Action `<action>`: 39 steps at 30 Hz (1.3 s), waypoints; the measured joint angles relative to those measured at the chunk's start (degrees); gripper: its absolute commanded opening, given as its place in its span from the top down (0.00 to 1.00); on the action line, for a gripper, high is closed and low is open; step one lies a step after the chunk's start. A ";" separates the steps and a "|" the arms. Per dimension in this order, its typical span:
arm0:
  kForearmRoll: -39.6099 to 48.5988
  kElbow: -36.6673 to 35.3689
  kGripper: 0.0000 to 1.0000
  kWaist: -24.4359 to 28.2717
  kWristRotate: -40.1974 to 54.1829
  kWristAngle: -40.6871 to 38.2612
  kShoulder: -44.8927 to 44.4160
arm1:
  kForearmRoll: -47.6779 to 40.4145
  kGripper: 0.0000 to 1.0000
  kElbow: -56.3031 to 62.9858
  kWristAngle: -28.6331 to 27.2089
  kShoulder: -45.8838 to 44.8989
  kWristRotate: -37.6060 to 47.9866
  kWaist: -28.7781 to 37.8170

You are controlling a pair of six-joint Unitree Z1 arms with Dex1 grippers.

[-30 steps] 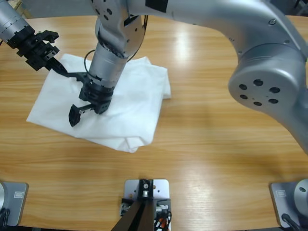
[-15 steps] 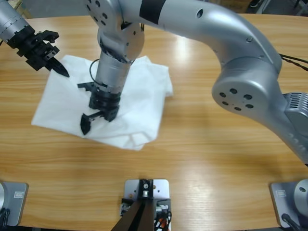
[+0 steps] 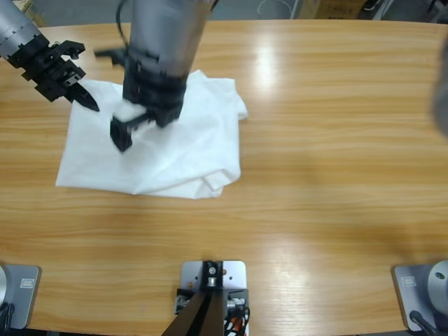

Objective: Fold clothes

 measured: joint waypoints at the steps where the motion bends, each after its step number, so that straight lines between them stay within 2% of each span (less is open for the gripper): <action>1: 0.03 0.00 1.00 0.02 0.00 0.21 -0.23 | 0.00 0.00 0.00 -0.81 -1.77 0.00 -0.96; 4: 0.06 -0.46 1.00 -0.09 0.00 0.82 -0.69 | 0.05 0.00 0.00 -2.45 -6.32 -0.01 -4.03; 8: 0.29 -4.68 1.00 -2.33 -1.10 1.00 -1.27 | 0.10 0.00 1.25 -2.94 -11.29 -0.17 -5.37; 15: 6.30 -18.71 1.00 -8.01 -4.15 1.00 -0.61 | 0.24 0.00 7.51 -2.94 -16.50 -0.35 -5.52; 22: 10.45 -30.38 1.00 -13.72 -6.89 1.00 4.75 | 0.24 0.00 13.65 -3.28 -21.76 -0.76 -5.53; 32: 10.64 -36.05 1.00 -18.44 -8.54 0.65 13.81 | 0.24 0.00 22.16 -4.97 -31.20 -0.76 -5.53; 39: 10.76 -36.39 1.00 -16.81 -8.61 0.48 15.06 | 0.24 0.00 24.54 -4.97 -33.60 -0.76 -5.54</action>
